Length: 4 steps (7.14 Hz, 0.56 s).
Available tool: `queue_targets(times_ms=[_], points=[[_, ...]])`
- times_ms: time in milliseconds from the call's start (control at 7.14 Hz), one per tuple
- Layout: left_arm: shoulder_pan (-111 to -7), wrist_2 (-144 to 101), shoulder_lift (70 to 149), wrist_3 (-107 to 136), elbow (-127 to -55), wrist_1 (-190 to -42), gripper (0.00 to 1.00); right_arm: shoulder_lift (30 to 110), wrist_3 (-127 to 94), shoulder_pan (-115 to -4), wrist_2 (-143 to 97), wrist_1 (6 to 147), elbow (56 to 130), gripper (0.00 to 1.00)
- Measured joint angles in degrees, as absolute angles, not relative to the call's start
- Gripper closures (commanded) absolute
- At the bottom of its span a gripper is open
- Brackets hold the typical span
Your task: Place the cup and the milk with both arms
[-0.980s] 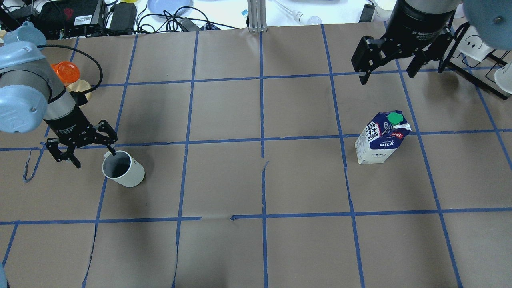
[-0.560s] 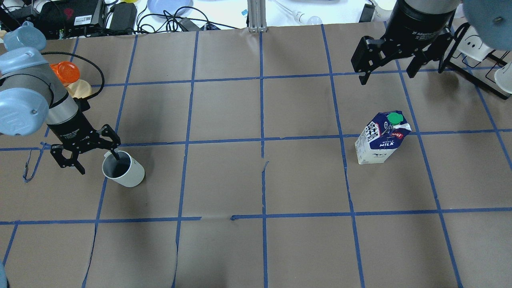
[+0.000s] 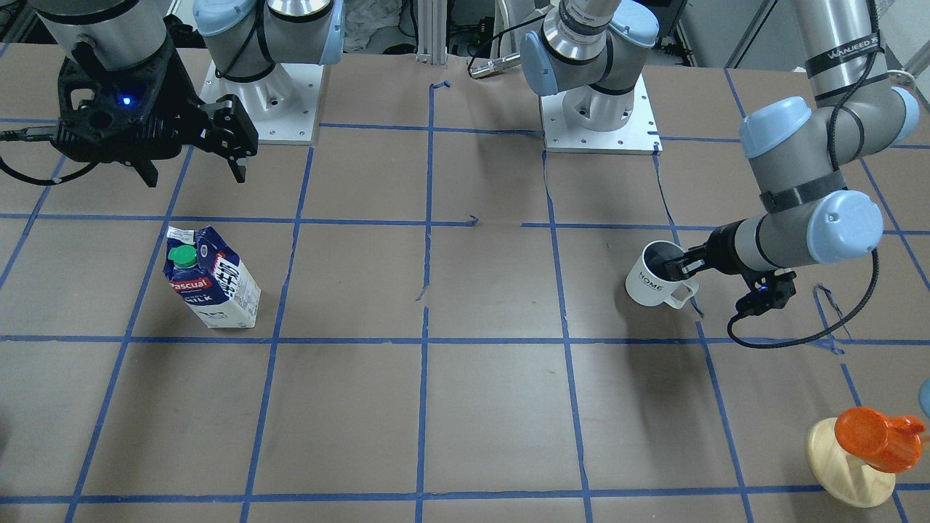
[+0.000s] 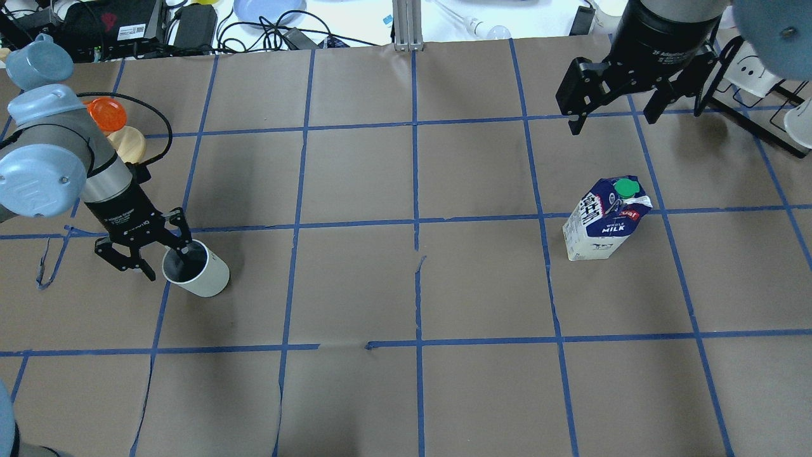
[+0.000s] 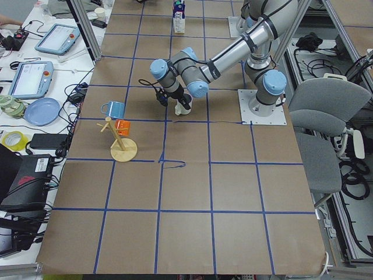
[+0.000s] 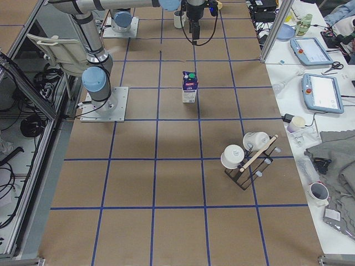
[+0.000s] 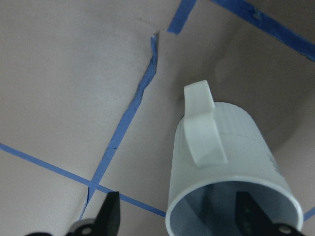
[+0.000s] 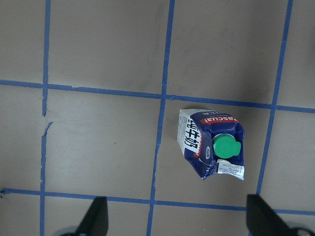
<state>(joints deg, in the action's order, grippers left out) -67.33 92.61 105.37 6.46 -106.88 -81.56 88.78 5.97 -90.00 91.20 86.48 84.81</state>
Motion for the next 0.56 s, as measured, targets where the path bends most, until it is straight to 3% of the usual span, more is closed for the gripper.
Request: queue_targets(times_ms=[560], points=[[-68.1, 89.9, 104.6, 12.5, -104.2, -81.4, 1.00, 88.3, 6.3, -88.9, 91.6, 86.5, 84.8, 0.00]])
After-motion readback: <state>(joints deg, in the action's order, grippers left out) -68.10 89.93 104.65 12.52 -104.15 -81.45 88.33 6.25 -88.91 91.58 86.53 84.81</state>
